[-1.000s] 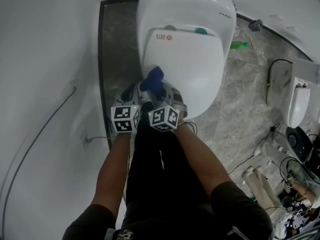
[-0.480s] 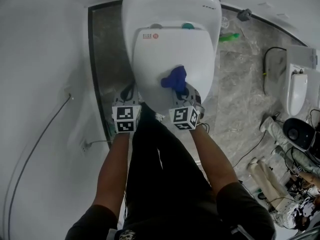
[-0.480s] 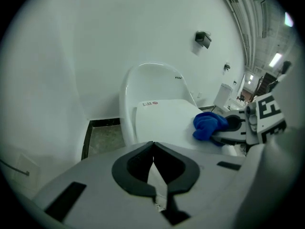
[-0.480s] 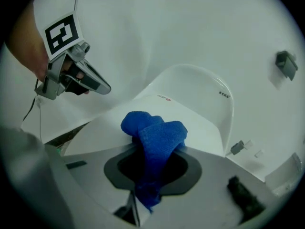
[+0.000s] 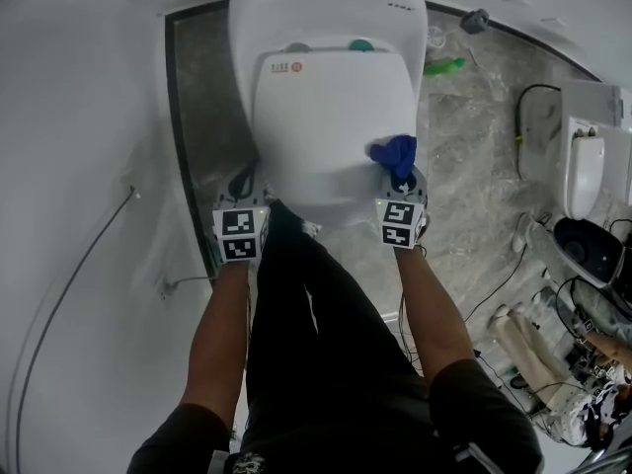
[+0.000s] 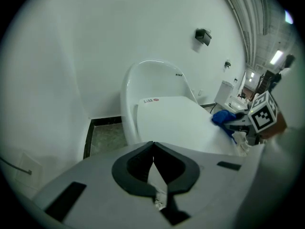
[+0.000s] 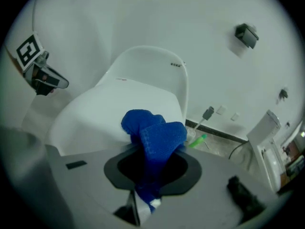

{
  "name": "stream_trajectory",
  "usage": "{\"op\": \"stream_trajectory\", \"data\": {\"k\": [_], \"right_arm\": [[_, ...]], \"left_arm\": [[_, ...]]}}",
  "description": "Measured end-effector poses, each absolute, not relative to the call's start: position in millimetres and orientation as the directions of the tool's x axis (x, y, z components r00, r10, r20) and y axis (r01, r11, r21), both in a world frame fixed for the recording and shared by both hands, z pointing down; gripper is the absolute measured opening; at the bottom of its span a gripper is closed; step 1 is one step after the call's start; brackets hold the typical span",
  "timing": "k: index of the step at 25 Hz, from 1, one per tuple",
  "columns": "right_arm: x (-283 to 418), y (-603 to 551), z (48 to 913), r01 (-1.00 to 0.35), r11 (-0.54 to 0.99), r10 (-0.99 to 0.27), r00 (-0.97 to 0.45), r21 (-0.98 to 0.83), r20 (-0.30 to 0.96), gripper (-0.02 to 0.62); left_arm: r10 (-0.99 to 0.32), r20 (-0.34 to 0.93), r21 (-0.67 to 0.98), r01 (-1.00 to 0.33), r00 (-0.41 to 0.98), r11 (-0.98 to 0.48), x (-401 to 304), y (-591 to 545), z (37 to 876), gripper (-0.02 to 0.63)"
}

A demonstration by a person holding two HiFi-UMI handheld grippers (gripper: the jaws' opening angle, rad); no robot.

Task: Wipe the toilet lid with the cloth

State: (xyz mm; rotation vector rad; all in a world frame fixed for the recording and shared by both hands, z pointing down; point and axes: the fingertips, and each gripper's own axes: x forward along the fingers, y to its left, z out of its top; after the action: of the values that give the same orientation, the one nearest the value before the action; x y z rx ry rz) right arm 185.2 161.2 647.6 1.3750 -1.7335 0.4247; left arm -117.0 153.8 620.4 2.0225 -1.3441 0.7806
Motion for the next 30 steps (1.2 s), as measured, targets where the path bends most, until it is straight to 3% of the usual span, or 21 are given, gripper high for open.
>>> {"op": "stream_trajectory", "data": {"k": [10,17,23,27,30], "right_arm": [[239.8,173.4,656.6,-0.983,0.101,-0.604,0.061,0.152,0.795,0.072],[117.7,202.2,619.3,-0.91,0.405,-0.643,-0.214,0.089,0.735,0.072],[-16.3,237.5,618.2,-0.728,0.684,-0.535,-0.468,0.036,0.704,0.072],[-67.4,265.0,631.8,-0.588,0.809,-0.415,-0.545,0.021,0.728,0.072],[-71.1,279.3,649.0,-0.559,0.829,-0.36,-0.517,0.012,0.777,0.073]], "left_arm": [[-0.578,0.742,0.16,-0.927,0.339,-0.338,-106.8,164.0,618.7,0.012],[-0.565,0.753,0.171,-0.929,0.338,-0.327,-123.1,178.4,616.4,0.012],[-0.569,0.759,0.209,-0.946,0.316,-0.247,-129.9,188.4,623.0,0.012],[-0.564,0.764,0.215,-0.948,0.313,-0.235,-127.4,196.2,624.3,0.011],[-0.552,0.767,0.231,-0.944,0.327,-0.237,-123.7,200.2,627.0,0.012]]}}
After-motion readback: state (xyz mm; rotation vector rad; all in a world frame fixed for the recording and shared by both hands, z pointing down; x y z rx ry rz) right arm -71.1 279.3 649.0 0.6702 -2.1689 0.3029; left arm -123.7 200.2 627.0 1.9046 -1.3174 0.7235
